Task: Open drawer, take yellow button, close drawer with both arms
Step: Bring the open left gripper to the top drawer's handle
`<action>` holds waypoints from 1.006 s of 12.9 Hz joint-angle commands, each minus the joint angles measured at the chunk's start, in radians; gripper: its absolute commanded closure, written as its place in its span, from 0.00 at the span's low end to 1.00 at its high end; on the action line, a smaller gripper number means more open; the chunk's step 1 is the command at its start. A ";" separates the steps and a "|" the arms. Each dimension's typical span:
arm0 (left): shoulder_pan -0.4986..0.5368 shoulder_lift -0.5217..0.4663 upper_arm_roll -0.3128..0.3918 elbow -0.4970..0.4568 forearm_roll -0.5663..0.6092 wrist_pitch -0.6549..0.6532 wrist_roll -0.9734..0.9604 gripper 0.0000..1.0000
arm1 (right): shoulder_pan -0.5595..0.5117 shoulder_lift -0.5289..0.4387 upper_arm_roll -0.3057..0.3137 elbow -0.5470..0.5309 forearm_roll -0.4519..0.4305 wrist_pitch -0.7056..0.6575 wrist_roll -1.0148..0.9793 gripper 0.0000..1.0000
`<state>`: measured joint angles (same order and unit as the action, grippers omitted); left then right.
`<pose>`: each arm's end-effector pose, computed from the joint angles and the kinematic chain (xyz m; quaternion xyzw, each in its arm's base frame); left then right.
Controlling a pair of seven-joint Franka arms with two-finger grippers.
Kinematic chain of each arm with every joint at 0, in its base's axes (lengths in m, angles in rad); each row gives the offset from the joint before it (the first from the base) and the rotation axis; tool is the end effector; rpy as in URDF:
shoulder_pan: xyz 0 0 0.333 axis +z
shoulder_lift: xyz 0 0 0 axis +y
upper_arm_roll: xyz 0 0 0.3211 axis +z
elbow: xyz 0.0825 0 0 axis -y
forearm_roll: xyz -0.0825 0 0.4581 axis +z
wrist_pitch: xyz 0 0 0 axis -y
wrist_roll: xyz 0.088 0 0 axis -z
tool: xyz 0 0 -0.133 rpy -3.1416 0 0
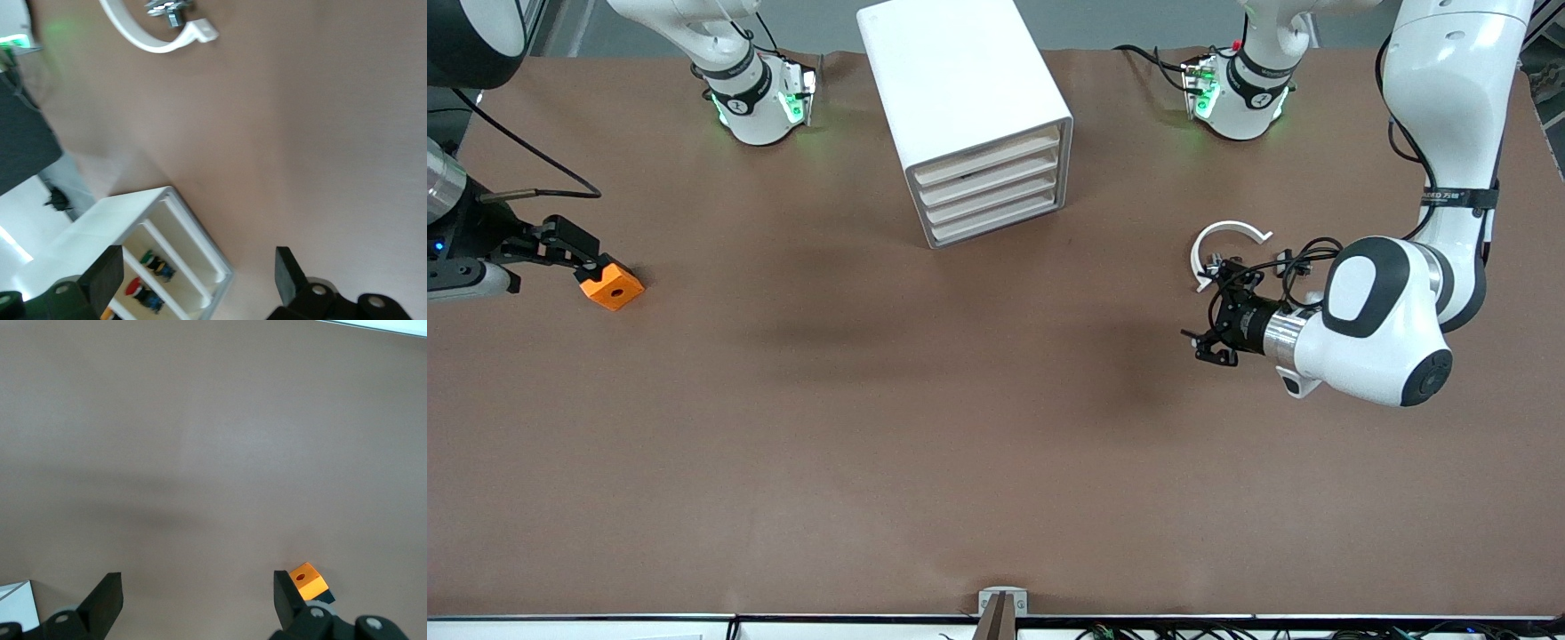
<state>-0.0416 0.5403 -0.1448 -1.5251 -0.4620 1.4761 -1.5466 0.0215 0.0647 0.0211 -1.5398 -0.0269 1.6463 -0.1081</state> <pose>0.6644 -0.1789 0.2826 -0.6898 -0.6144 0.3804 0.0434 0.6568 0.0242 0.5860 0.9968 0.0760 0.0205 0.0134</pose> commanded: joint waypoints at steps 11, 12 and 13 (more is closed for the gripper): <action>-0.024 0.050 -0.001 0.022 -0.193 -0.174 -0.317 0.00 | 0.006 0.012 0.003 0.021 -0.018 -0.007 -0.007 0.00; -0.041 0.056 -0.001 0.022 -0.194 -0.174 -0.354 0.00 | 0.005 0.012 0.003 0.021 -0.018 -0.007 -0.007 0.00; -0.055 0.063 -0.001 0.022 -0.193 -0.174 -0.386 0.00 | -0.002 0.012 0.003 0.021 -0.018 -0.007 -0.005 0.00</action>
<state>-0.0686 0.5821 -0.1488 -1.5250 -0.6382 1.3195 -1.8693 0.0232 0.0647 0.0233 -1.5399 -0.0269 1.6463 -0.1082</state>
